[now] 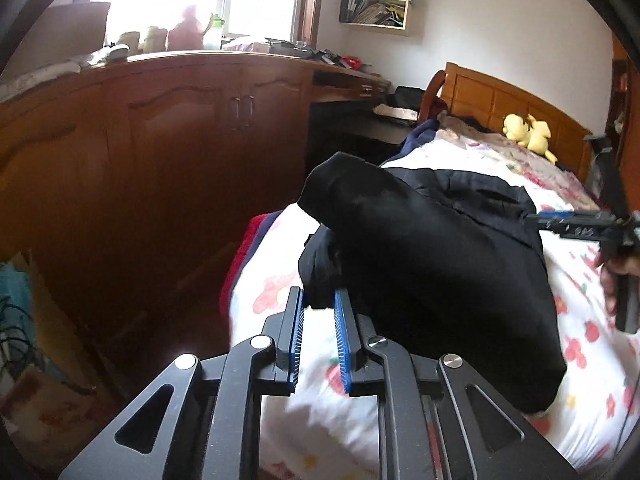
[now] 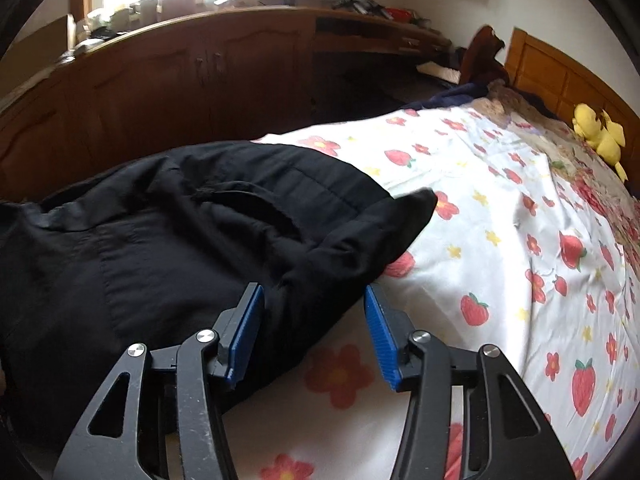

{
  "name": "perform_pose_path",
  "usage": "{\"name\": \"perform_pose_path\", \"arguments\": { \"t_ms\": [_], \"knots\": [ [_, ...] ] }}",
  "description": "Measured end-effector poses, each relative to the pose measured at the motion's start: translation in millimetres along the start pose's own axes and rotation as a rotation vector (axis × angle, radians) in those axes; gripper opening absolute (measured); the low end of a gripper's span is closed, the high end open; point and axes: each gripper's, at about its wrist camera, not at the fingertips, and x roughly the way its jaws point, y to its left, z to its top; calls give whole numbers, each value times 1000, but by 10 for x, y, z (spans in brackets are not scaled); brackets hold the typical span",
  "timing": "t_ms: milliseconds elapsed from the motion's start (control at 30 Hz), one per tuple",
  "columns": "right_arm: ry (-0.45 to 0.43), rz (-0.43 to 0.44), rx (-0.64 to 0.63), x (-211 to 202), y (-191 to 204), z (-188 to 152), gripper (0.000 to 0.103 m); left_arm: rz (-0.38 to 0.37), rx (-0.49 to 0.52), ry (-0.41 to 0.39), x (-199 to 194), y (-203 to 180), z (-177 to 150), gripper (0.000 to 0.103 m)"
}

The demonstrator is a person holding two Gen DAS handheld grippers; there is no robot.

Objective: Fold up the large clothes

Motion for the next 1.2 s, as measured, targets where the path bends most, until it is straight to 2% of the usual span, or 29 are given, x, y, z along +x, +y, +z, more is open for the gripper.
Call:
{"name": "perform_pose_path", "arguments": {
  "t_ms": [100, 167, 333, 500, 600, 633, 733, 767, 800, 867, 1033, 1200],
  "knots": [
    [-51, 21, -40, -190, 236, -42, 53, -39, -32, 1, -107, 79, -99, 19],
    [-74, 85, -61, -301, 443, -100, 53, -41, -56, -1, -200, 131, -181, 25],
    [-45, 196, -119, -337, 911, -243, 53, -34, -73, -7, -389, 190, -282, 40],
    [-26, 171, -140, -221, 1206, -445, 53, -16, -35, -27, -606, 119, -290, 55],
    [-25, 178, -97, -257, 1155, -446, 53, -16, -15, -51, -773, 42, -249, 66],
    [-20, 187, -85, -263, 1122, -419, 53, -16, -8, -62, -833, 8, -220, 74],
    [-43, 186, -78, -470, 1071, -432, 53, -14, 18, -99, -989, -111, -161, 83],
    [-54, 177, -78, -523, 1039, -414, 60, -18, 27, -112, -1047, -159, -136, 84],
    [-66, 177, -73, -610, 1003, -437, 72, -23, 33, -123, -1090, -203, -130, 86],
    [-96, 190, -49, -817, 920, -498, 80, -33, 52, -133, -1188, -312, -97, 89],
    [-146, 150, -5, -1340, 666, -731, 80, -69, 89, -156, -1394, -584, -46, 96],
    [-173, 120, 30, -1794, 349, -997, 80, -109, 112, -152, -1519, -848, -49, 98]
  ]
}}
